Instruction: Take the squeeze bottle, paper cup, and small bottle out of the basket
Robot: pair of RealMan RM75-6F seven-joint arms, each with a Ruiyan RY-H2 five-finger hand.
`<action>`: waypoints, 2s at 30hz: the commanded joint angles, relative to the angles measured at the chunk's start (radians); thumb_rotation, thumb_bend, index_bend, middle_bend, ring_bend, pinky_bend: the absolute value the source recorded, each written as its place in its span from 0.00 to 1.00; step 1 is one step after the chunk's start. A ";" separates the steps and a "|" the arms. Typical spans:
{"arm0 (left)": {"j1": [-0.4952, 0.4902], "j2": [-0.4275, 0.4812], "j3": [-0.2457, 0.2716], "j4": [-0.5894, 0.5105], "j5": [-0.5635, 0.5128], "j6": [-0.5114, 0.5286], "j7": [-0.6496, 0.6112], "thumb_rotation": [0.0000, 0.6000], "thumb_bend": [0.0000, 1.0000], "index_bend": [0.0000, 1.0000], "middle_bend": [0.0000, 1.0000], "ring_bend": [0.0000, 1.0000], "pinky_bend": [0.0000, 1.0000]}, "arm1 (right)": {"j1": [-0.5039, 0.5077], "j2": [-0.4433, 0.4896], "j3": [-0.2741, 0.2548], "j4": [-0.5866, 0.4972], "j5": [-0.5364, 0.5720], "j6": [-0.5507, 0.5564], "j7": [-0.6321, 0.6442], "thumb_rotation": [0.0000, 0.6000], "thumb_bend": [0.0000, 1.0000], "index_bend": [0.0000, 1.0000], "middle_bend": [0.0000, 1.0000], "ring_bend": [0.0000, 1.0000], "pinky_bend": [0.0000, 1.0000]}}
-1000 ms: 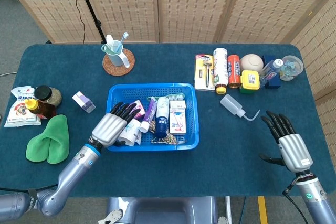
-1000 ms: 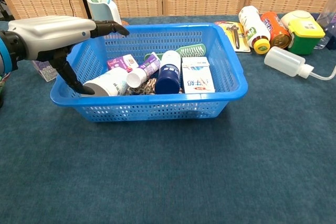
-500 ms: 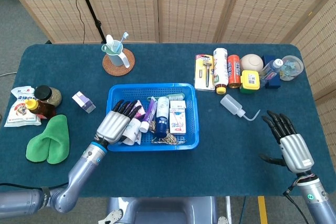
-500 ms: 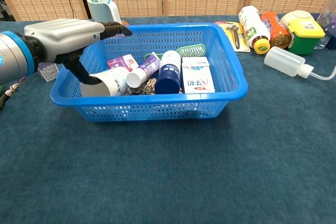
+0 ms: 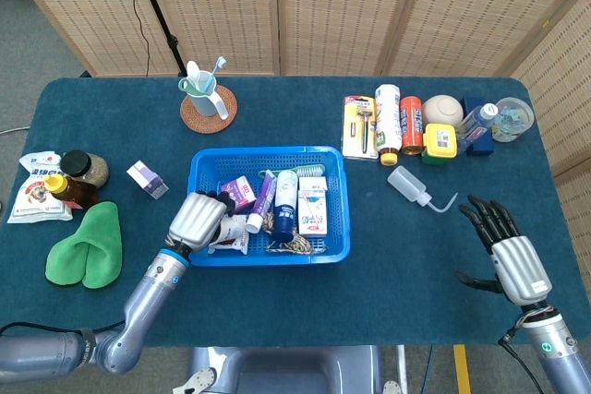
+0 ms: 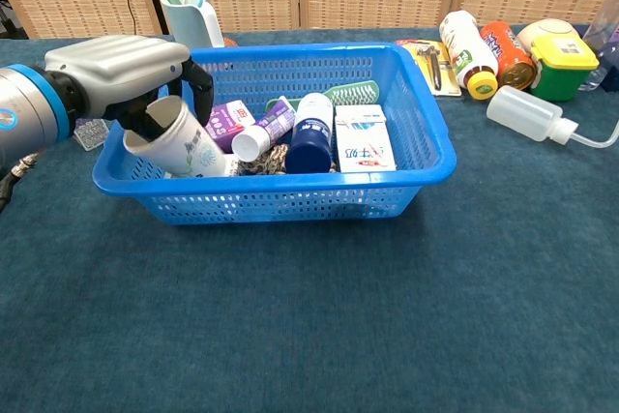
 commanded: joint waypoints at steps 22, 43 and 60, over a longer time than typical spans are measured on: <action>0.048 0.265 -0.207 0.107 0.064 0.061 -0.354 1.00 0.62 0.64 0.53 0.52 0.56 | -0.004 0.009 -0.004 -0.005 -0.018 0.004 0.014 1.00 0.00 0.00 0.00 0.00 0.00; -0.042 0.228 -0.219 0.308 -0.130 -0.092 -0.283 1.00 0.38 0.00 0.00 0.00 0.00 | 0.011 0.005 -0.012 0.000 -0.019 -0.035 0.010 1.00 0.00 0.00 0.00 0.00 0.00; -0.045 0.210 -0.008 0.115 0.433 -0.060 -0.375 0.84 0.07 0.00 0.00 0.00 0.00 | 0.007 0.010 -0.005 -0.003 -0.012 -0.022 0.029 1.00 0.00 0.00 0.00 0.00 0.00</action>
